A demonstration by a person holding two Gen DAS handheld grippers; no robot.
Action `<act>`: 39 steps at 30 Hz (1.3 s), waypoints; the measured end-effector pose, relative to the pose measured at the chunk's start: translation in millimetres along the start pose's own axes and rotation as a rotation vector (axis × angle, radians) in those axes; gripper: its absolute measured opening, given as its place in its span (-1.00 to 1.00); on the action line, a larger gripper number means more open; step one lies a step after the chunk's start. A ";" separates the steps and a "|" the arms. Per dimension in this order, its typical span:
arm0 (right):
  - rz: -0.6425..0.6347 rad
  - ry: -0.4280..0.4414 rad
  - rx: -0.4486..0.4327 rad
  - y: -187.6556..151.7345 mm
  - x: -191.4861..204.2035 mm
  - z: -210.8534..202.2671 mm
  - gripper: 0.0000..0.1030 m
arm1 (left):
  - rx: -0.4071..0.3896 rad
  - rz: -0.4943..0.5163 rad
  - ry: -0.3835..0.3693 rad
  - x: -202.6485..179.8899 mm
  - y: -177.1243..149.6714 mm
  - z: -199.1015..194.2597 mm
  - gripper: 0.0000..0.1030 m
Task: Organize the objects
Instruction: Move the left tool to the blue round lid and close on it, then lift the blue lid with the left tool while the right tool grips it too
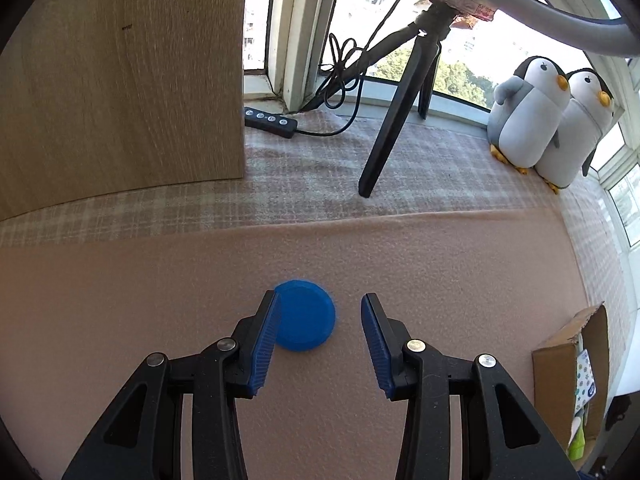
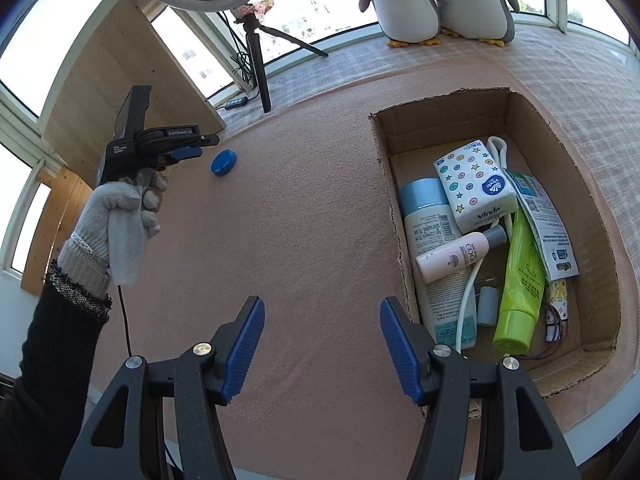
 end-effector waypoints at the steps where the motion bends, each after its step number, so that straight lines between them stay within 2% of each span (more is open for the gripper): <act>1: 0.004 -0.001 0.004 -2.2 -2.1 0.5 0.09 | -0.003 -0.007 0.006 -0.5 0.7 4.1 -0.13; 9: 0.039 -0.016 0.022 -15.3 -16.0 1.4 0.09 | 0.001 -0.034 0.053 5.6 9.7 32.7 -0.13; 14: 0.046 -0.020 0.029 -15.4 -20.8 0.5 0.09 | 0.035 -0.013 0.069 10.7 9.4 49.0 -0.14; 21: 0.039 -0.014 0.026 -4.4 -19.6 3.8 0.09 | 0.035 0.016 0.027 7.2 -12.7 43.4 -0.14; 27: 0.009 -0.007 0.018 2.3 -8.6 9.6 0.09 | 0.040 0.067 -0.024 -5.7 -64.4 22.9 -0.14; 33: -0.011 -0.005 0.009 7.0 -0.6 15.8 0.09 | 0.077 0.108 -0.108 -19.8 -137.2 -6.3 -0.14; 39: -0.026 -0.001 0.008 5.0 3.8 21.1 0.10 | 0.084 0.155 -0.144 -31.7 -205.1 -37.7 -0.14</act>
Point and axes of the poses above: each gripper's, at about its wrist camera, not at the fingertips, and z roughly the way its jaws point, x to its left, y to its top, the point moved 6 cm from there along z, roughly the way its jaws point, and after that the axes turned 12 degrees about -z, right-handed, at the moved point
